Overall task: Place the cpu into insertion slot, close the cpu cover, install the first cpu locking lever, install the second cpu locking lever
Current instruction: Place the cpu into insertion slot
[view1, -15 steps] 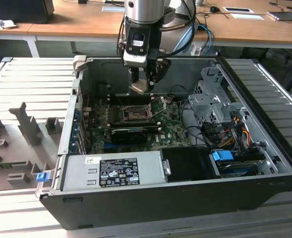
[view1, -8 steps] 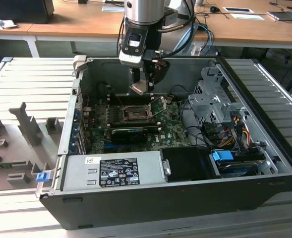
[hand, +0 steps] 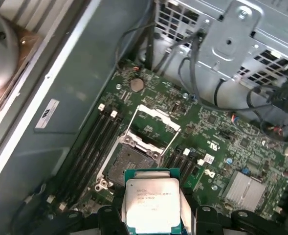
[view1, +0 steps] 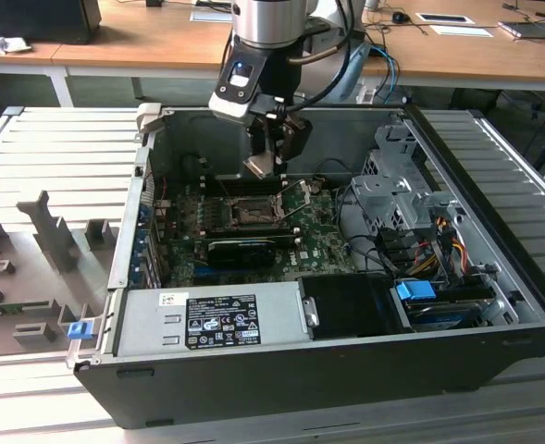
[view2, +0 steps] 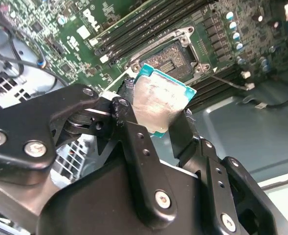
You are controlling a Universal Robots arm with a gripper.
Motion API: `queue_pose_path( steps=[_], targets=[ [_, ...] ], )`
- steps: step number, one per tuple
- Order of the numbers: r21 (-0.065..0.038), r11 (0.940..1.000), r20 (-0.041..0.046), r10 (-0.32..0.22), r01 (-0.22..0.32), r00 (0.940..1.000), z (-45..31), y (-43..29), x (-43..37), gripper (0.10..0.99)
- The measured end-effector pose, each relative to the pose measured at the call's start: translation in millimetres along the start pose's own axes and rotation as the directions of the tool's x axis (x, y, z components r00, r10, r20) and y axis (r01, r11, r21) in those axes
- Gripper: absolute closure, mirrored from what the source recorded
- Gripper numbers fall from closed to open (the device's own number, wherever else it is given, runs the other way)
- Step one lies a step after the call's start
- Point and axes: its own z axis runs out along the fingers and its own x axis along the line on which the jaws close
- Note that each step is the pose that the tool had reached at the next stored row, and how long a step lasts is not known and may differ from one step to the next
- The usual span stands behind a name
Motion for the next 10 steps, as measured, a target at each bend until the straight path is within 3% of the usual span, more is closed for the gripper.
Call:
queue_pose_path(
  steps=[5,9,10],
  targets=[
    [-0.002,0.9964,0.0076,0.085,-0.085,0.9964,1.7,-0.1,0.0,0.557],
    [-0.003,0.9878,0.0133,0.155,-0.155,0.9878,4.8,-0.4,-0.1,0.557],
    [-0.004,0.9827,0.0157,0.185,-0.185,0.9826,6.8,-0.6,-0.1,0.557]
  ],
)
